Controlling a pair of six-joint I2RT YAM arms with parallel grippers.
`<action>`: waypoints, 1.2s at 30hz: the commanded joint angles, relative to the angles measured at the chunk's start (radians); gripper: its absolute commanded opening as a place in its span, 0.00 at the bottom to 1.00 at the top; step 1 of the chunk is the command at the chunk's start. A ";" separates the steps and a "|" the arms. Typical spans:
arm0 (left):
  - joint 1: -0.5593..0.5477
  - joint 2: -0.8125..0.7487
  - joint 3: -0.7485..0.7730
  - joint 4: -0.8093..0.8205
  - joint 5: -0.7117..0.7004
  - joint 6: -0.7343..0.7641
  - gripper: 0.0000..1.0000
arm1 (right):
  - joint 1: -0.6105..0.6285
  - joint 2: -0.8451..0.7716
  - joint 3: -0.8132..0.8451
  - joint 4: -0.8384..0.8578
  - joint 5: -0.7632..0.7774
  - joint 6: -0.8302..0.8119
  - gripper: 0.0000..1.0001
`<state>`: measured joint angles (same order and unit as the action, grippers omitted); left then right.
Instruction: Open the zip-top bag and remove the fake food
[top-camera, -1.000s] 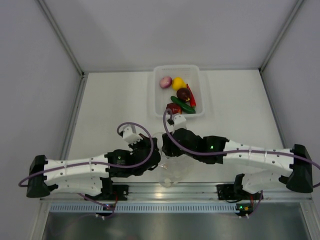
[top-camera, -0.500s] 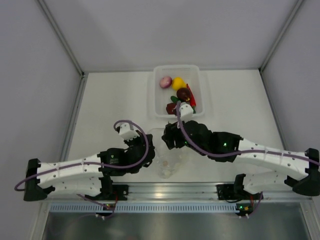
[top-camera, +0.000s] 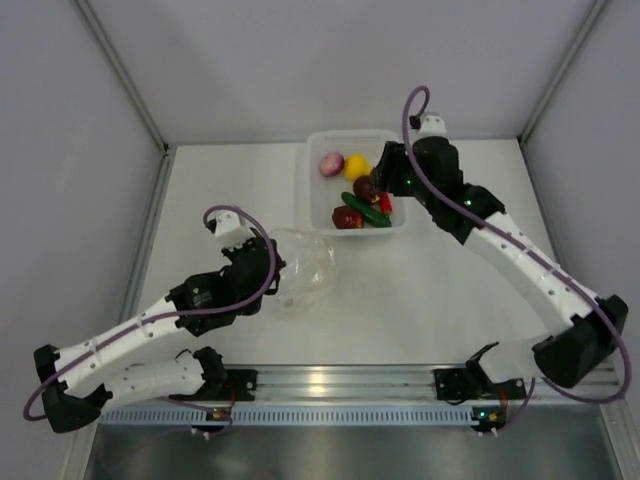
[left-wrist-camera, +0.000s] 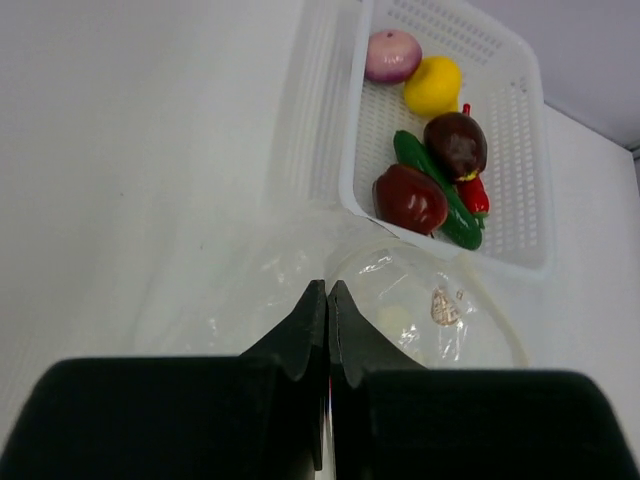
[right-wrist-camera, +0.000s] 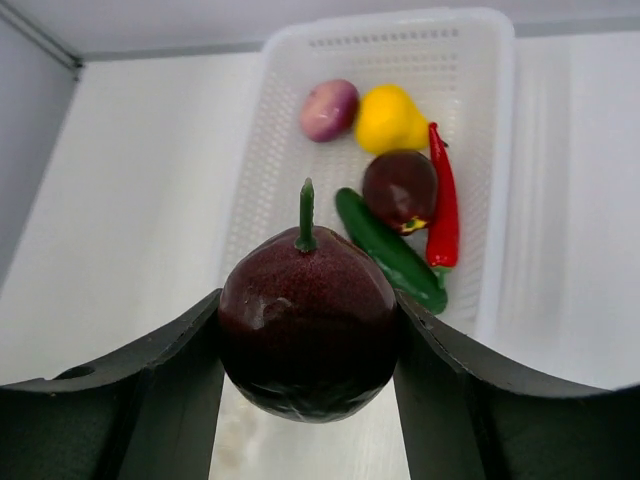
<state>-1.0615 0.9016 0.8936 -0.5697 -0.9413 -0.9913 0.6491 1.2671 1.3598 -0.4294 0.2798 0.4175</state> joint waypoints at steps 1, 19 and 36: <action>0.054 -0.021 0.100 -0.074 -0.001 0.128 0.00 | -0.109 0.184 0.085 0.035 -0.153 -0.072 0.37; 0.495 0.057 0.303 -0.252 0.189 0.325 0.00 | -0.111 0.873 0.610 -0.023 -0.159 -0.174 0.82; 0.765 0.287 0.421 -0.251 -0.065 0.402 0.00 | -0.206 0.088 -0.093 -0.005 -0.232 -0.006 1.00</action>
<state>-0.3138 1.1526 1.2690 -0.8238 -0.8661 -0.6064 0.4908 1.5311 1.4342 -0.4747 0.1108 0.3450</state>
